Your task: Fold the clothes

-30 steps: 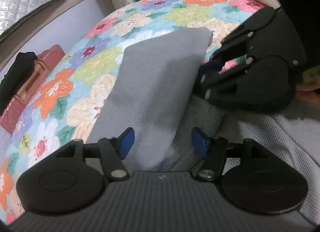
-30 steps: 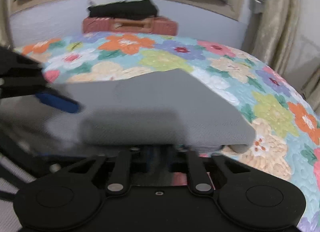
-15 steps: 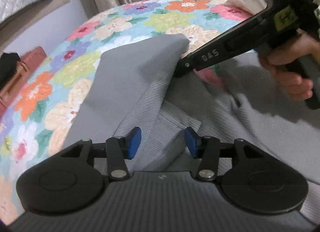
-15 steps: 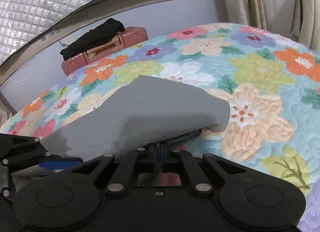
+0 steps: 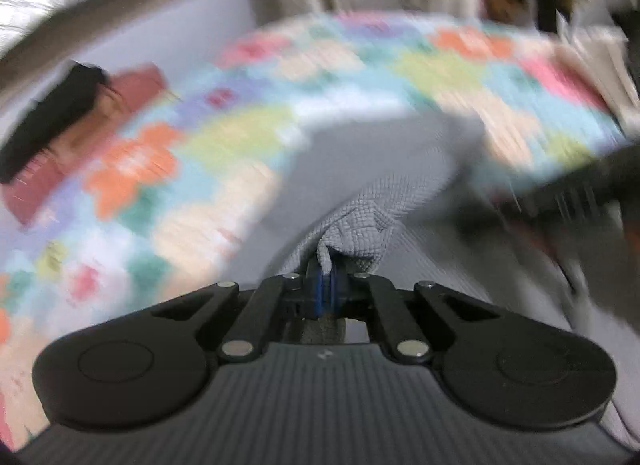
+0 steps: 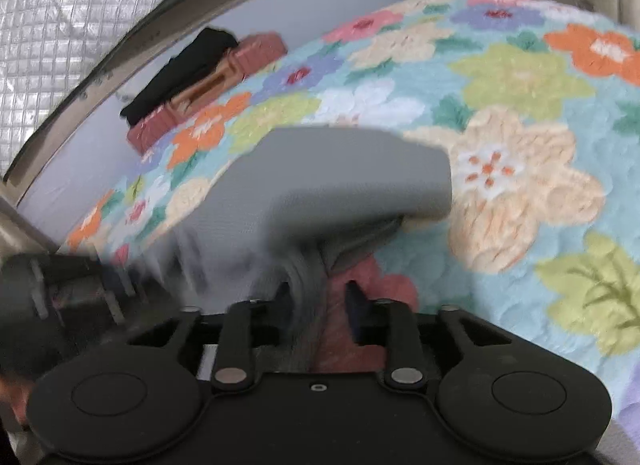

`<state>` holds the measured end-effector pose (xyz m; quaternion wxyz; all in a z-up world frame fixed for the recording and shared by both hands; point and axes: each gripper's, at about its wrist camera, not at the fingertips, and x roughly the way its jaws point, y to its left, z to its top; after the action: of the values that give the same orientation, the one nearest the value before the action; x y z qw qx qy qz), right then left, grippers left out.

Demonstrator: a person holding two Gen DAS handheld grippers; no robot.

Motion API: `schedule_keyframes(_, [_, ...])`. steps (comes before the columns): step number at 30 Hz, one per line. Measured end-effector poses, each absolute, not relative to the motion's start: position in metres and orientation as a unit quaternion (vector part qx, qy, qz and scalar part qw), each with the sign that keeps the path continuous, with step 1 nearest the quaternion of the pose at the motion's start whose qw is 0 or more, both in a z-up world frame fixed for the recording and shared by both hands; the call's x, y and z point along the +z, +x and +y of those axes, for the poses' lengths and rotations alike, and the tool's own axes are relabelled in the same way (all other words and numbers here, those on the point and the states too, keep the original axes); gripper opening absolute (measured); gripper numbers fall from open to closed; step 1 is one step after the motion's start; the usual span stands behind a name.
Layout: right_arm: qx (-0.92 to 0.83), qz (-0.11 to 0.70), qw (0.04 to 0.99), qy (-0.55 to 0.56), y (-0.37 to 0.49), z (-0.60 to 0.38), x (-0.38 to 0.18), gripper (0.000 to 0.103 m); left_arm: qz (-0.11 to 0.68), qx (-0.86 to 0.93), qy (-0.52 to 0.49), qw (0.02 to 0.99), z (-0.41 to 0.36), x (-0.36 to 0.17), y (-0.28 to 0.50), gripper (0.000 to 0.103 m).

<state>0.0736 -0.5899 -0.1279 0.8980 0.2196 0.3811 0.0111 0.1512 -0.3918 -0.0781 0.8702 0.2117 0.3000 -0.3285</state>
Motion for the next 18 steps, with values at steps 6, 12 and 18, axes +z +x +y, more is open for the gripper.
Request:
schedule_keyframes(6, [0.006,0.375,0.915,0.151,0.08,-0.571,-0.127,0.045,0.297,-0.241,0.157,0.911,-0.339,-0.042,0.234,0.003])
schedule_keyframes(12, [0.002,0.357,0.922,0.146,0.084,-0.569,-0.124,0.054,0.296,-0.185,0.146,0.926,-0.297,-0.038,0.28,0.003])
schedule_keyframes(18, [0.012,0.346,0.926,0.151,0.11,-0.569,-0.11,0.056,0.281,-0.195,0.139,0.929,-0.282,-0.037,0.286,0.003])
